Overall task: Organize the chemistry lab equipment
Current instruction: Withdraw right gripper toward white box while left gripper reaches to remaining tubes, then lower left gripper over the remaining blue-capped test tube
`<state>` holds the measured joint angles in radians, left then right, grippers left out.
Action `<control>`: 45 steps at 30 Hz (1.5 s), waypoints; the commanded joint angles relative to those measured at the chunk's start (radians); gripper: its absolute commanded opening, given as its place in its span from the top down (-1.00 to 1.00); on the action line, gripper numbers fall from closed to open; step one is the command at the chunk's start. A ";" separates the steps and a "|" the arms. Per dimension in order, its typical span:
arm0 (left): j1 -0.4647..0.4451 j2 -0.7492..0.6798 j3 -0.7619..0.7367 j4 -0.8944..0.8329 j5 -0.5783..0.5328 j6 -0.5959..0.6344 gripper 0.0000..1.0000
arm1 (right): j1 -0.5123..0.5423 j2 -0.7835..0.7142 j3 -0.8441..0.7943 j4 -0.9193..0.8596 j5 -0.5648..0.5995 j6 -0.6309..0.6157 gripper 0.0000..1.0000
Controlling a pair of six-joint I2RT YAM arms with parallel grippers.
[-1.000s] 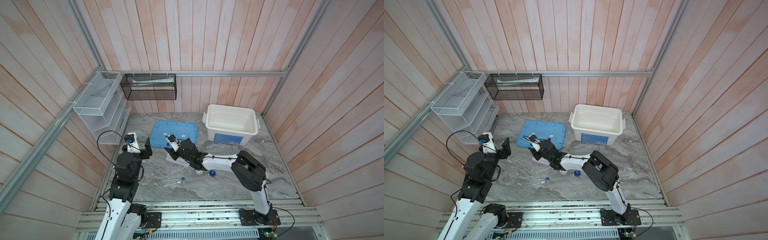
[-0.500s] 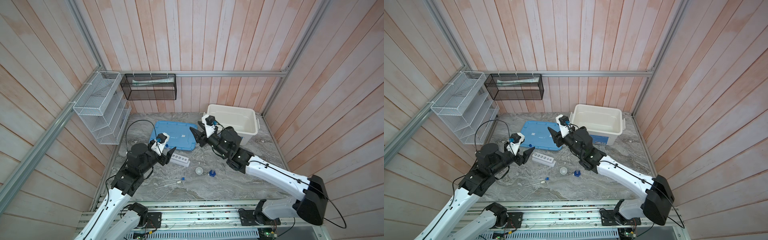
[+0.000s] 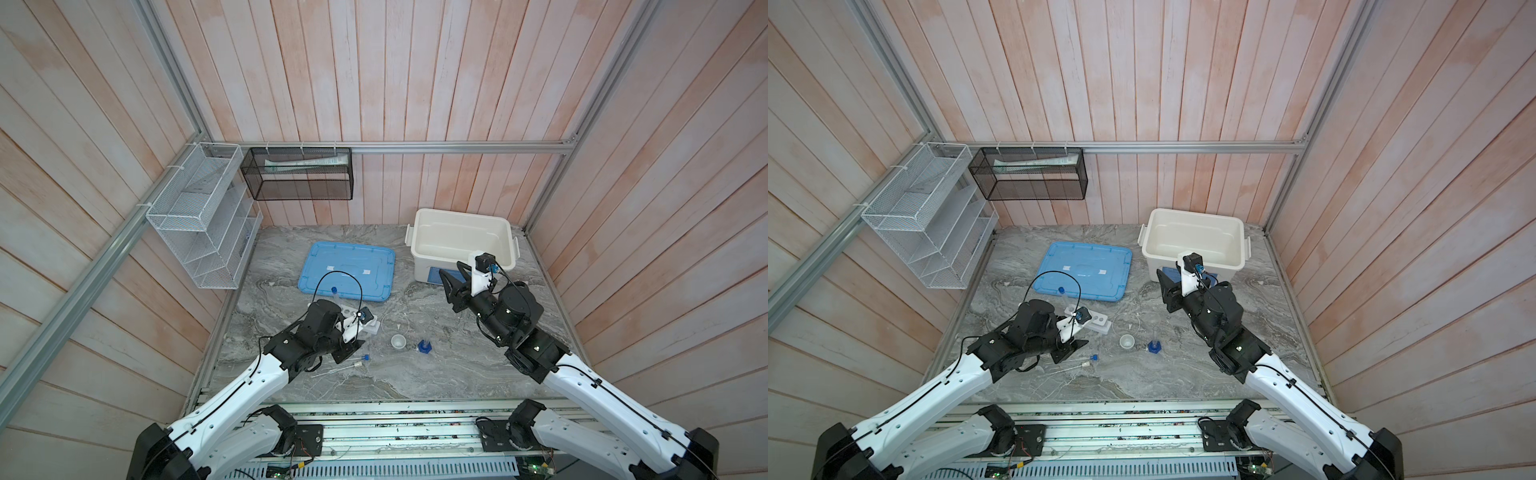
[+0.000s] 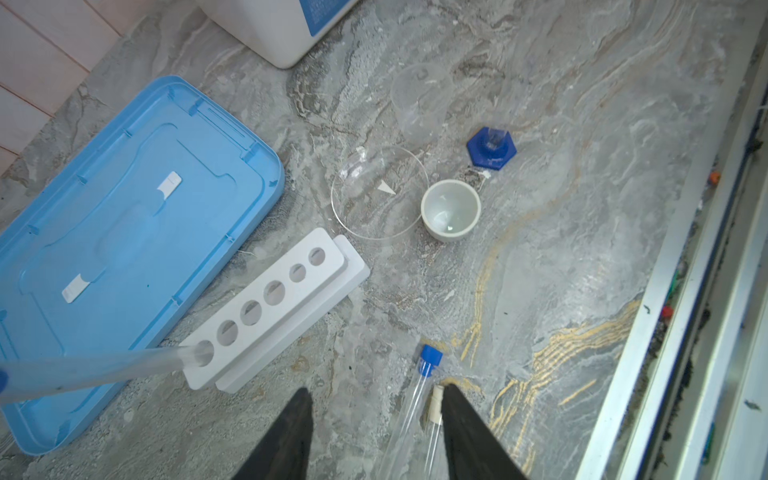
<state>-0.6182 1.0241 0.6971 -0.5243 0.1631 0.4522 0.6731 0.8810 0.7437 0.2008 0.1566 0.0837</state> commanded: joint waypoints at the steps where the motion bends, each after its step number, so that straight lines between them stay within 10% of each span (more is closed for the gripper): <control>1: -0.035 0.058 -0.007 -0.061 -0.094 0.065 0.10 | -0.035 -0.015 -0.034 -0.012 -0.049 0.026 -0.09; 45: -0.060 0.313 -0.039 -0.005 -0.214 0.149 0.19 | -0.206 0.028 -0.191 0.157 -0.259 0.164 -0.08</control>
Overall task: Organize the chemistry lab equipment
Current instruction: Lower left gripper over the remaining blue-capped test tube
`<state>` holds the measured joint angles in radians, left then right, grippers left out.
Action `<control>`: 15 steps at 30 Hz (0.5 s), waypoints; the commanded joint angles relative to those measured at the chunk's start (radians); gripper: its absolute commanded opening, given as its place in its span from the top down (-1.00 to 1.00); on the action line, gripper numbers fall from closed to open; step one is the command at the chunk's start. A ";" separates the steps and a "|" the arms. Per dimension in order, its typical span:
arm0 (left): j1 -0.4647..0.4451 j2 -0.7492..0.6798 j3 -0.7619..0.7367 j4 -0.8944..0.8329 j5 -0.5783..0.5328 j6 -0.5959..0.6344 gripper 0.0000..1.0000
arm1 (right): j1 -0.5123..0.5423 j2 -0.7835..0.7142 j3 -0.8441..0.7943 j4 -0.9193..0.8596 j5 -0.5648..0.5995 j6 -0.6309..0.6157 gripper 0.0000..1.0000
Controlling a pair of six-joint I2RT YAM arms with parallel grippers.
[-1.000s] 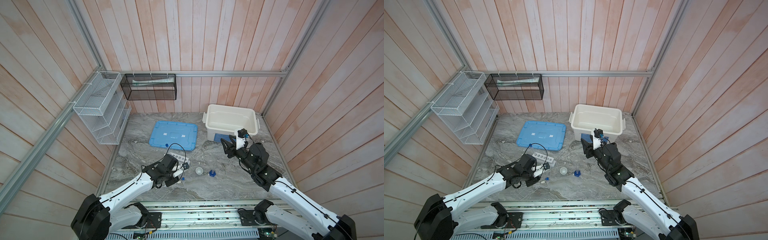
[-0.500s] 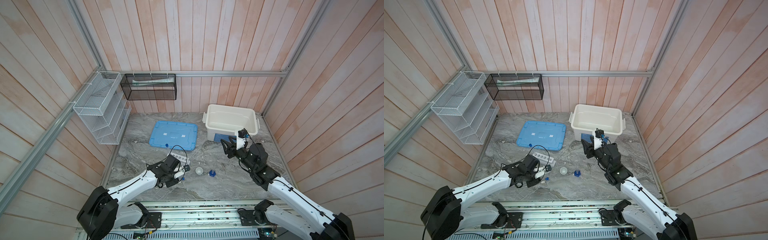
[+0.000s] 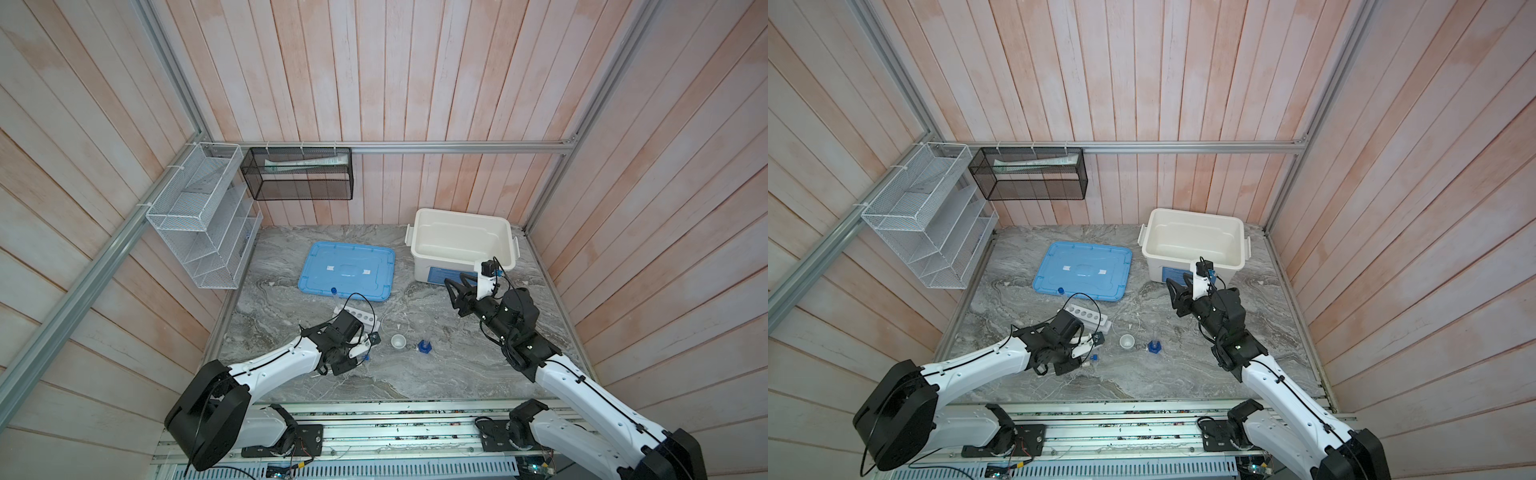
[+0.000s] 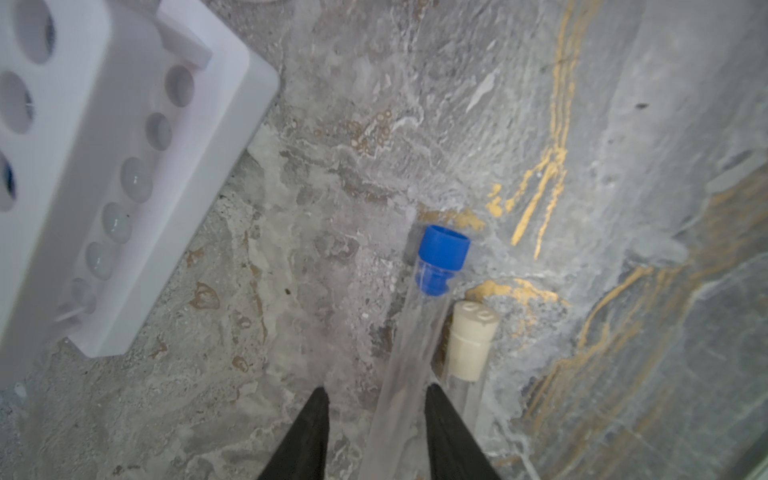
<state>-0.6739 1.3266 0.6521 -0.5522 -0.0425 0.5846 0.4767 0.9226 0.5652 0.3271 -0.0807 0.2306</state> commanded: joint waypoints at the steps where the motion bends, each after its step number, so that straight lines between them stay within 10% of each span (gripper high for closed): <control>1: -0.004 0.015 0.006 0.024 -0.009 0.018 0.19 | -0.013 -0.014 -0.015 0.032 -0.024 0.019 -0.07; 15: -0.003 0.105 0.012 0.074 -0.010 0.011 0.39 | -0.057 -0.017 -0.043 0.052 -0.051 0.035 -0.06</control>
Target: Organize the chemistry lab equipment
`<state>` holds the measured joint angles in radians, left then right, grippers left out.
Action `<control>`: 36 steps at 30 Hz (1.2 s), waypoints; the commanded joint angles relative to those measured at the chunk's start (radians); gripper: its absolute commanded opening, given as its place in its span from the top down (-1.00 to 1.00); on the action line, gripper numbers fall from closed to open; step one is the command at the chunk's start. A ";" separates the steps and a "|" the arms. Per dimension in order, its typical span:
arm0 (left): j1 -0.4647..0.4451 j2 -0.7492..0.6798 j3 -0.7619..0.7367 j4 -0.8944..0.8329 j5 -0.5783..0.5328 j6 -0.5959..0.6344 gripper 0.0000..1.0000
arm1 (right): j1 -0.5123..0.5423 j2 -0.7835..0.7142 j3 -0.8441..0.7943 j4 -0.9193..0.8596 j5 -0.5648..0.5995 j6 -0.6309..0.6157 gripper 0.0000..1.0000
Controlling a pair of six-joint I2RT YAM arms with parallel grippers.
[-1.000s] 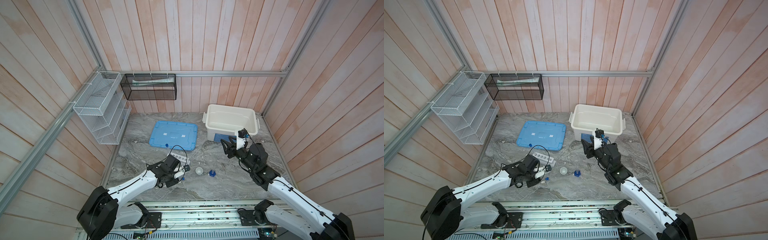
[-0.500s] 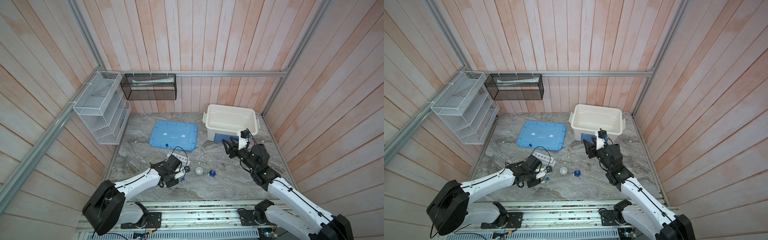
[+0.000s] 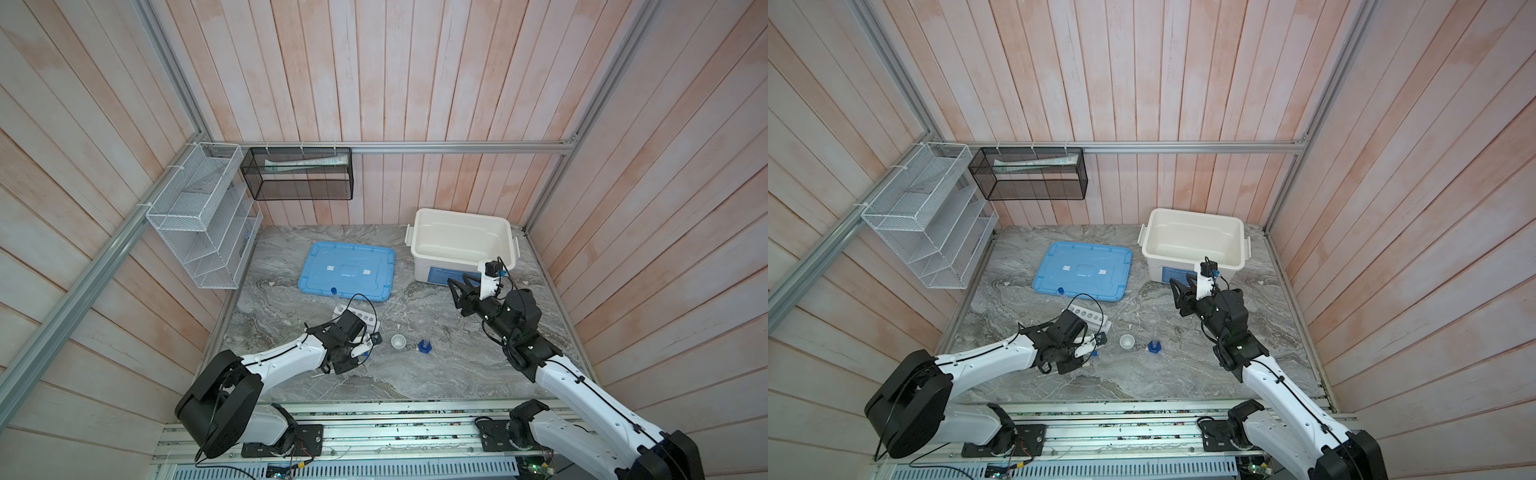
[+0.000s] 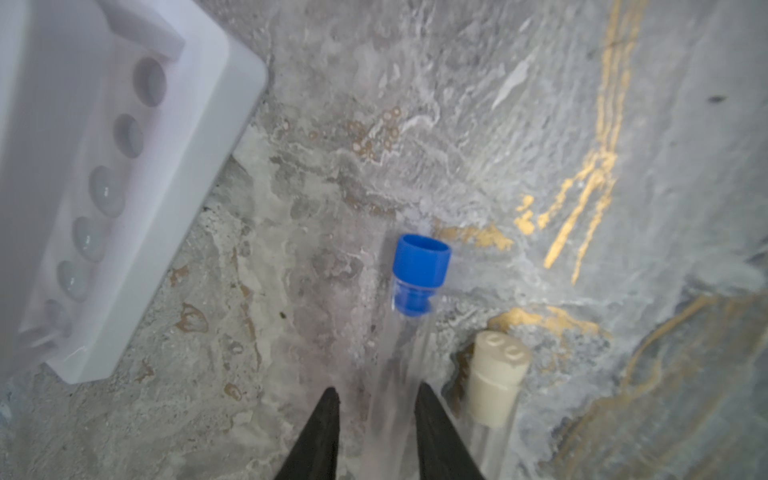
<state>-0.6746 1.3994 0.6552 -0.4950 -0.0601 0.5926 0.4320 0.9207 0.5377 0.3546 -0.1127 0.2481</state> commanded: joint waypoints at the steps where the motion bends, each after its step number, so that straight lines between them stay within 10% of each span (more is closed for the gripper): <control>1: -0.002 0.041 0.013 0.016 0.010 0.003 0.42 | -0.017 -0.017 -0.017 0.027 -0.023 0.018 -0.06; 23: 0.100 -0.126 0.102 0.068 0.147 -0.058 0.63 | -0.061 0.007 0.025 -0.008 -0.139 0.048 -0.05; 36: 0.255 -0.473 0.036 0.410 0.597 -0.369 0.56 | 0.051 0.148 0.193 -0.022 -0.539 0.076 -0.11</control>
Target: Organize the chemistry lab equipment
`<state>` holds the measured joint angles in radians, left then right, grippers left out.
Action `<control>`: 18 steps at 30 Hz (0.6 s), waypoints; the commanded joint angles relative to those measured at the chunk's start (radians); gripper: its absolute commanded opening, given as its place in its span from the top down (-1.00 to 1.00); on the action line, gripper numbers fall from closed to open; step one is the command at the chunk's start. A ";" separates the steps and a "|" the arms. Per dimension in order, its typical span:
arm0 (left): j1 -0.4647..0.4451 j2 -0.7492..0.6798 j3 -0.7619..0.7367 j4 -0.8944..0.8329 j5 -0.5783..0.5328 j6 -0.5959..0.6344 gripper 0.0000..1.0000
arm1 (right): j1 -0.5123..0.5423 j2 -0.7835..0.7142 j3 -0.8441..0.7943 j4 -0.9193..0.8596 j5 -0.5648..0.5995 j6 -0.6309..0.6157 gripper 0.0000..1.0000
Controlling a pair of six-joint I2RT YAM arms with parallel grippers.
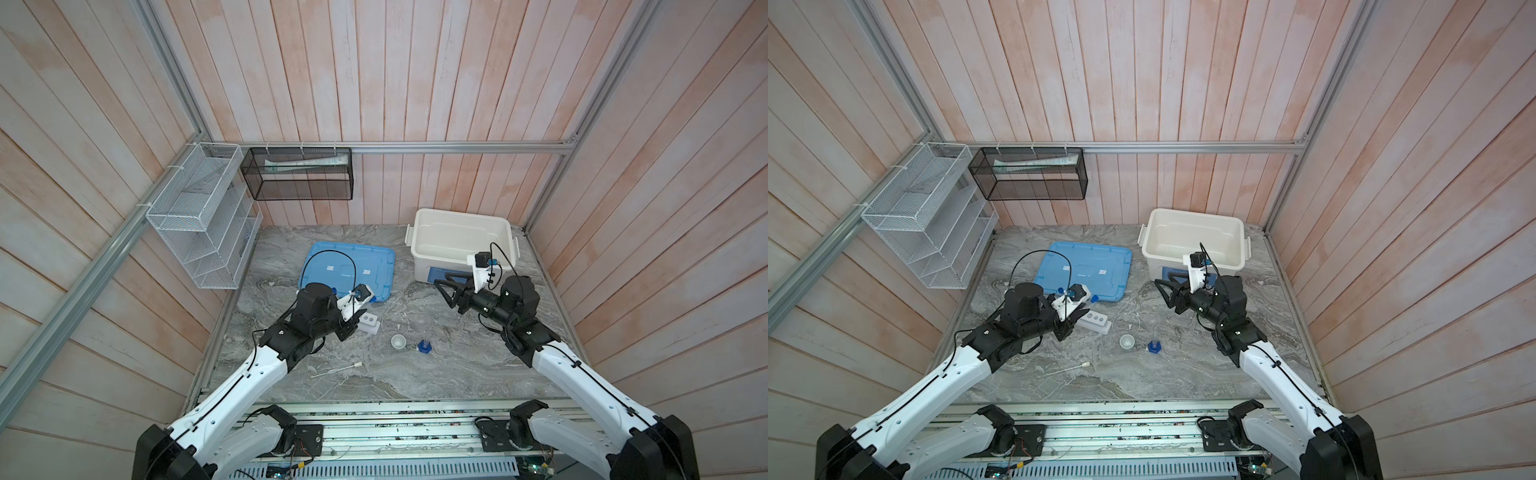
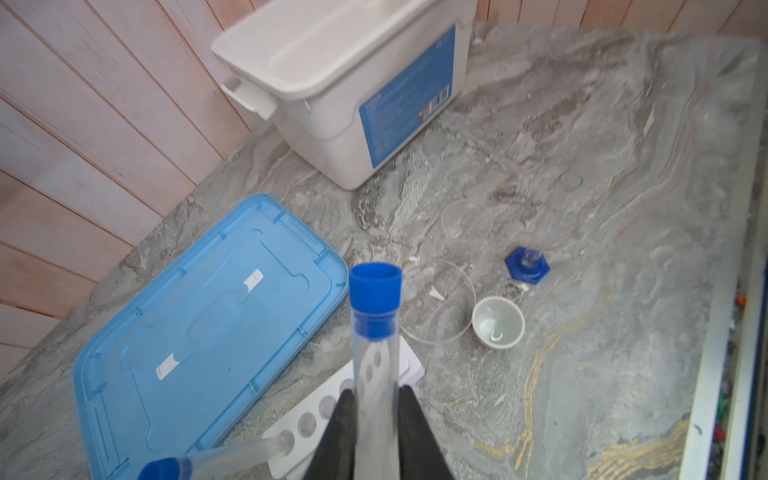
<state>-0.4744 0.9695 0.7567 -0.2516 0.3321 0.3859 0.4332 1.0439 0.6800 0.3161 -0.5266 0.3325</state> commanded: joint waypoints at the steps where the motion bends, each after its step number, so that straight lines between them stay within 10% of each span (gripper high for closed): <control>1: 0.072 -0.058 -0.091 0.218 0.242 -0.209 0.56 | 0.082 0.048 0.078 0.004 -0.126 -0.022 -0.12; 10: 0.112 -0.045 -0.135 0.396 0.436 -0.349 0.55 | 0.282 0.225 0.233 0.027 -0.079 -0.071 -0.07; 18: 0.115 -0.096 -0.164 0.318 0.345 -0.302 0.53 | 0.305 0.242 0.253 -0.096 0.080 -0.081 -0.05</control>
<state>-0.3645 0.8890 0.6098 0.0887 0.7010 0.0780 0.7380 1.3048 0.9241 0.2714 -0.5201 0.2607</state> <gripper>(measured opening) 0.235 0.523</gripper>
